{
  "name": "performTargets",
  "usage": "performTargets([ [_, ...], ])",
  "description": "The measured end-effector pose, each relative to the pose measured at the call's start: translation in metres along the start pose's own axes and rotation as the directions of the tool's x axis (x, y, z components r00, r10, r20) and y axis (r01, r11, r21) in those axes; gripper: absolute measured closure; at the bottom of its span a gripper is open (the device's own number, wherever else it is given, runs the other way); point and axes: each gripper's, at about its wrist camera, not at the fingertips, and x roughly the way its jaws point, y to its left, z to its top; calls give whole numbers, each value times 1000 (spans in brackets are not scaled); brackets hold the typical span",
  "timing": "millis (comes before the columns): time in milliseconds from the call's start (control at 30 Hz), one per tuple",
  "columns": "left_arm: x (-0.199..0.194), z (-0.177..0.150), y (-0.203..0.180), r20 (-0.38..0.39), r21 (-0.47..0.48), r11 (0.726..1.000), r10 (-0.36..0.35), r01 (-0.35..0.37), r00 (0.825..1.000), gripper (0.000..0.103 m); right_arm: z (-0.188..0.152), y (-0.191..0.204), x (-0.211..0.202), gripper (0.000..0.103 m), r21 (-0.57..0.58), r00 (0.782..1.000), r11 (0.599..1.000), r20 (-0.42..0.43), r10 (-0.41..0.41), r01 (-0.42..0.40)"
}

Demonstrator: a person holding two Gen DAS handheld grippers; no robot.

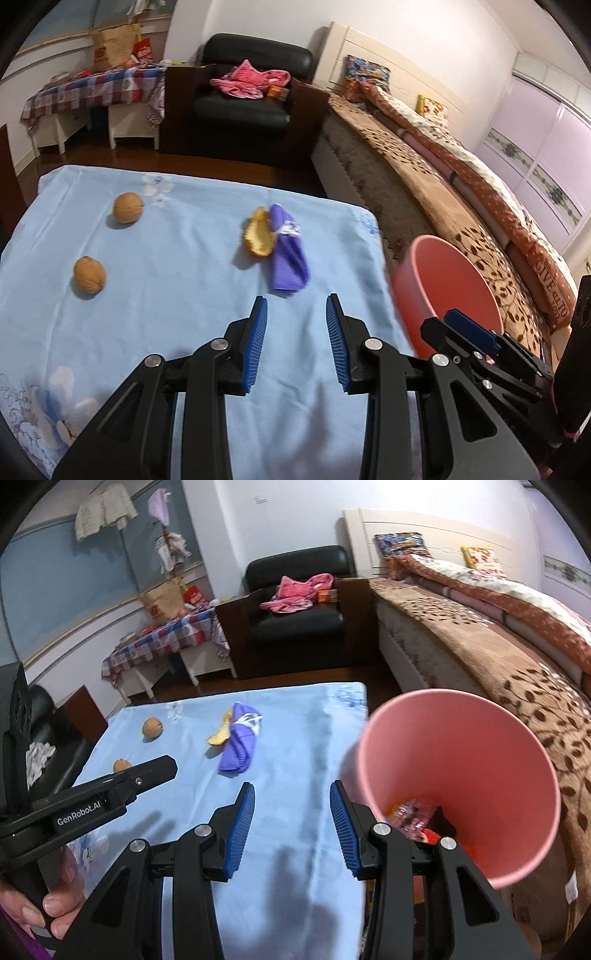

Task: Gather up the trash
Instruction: 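Move both open grippers back over the remaining trash on the table, then grasp the orange peel with the left gripper while the right grasps the purple cloth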

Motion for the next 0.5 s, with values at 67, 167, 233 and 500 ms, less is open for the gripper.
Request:
performTargets([
  [67, 0, 1, 9, 2, -19, 1000, 10, -10, 1000, 70, 3, 8, 10, 61, -18, 1000, 1000, -8, 8, -9],
  [167, 1, 1, 20, 2, -38, 999, 18, -18, 1000, 70, 9, 19, 26, 61, -37, 1000, 999, -16, 23, -23],
  [233, 2, 2, 27, 2, -48, 999, 23, -23, 1000, 70, 13, 24, 38, 61, -46, 999, 998, -27, 32, -34],
  [500, 14, 7, 52, -18, -95, 995, 26, -28, 999, 70, 27, 43, 94, 61, -79, 996, 995, -78, 51, -57],
])
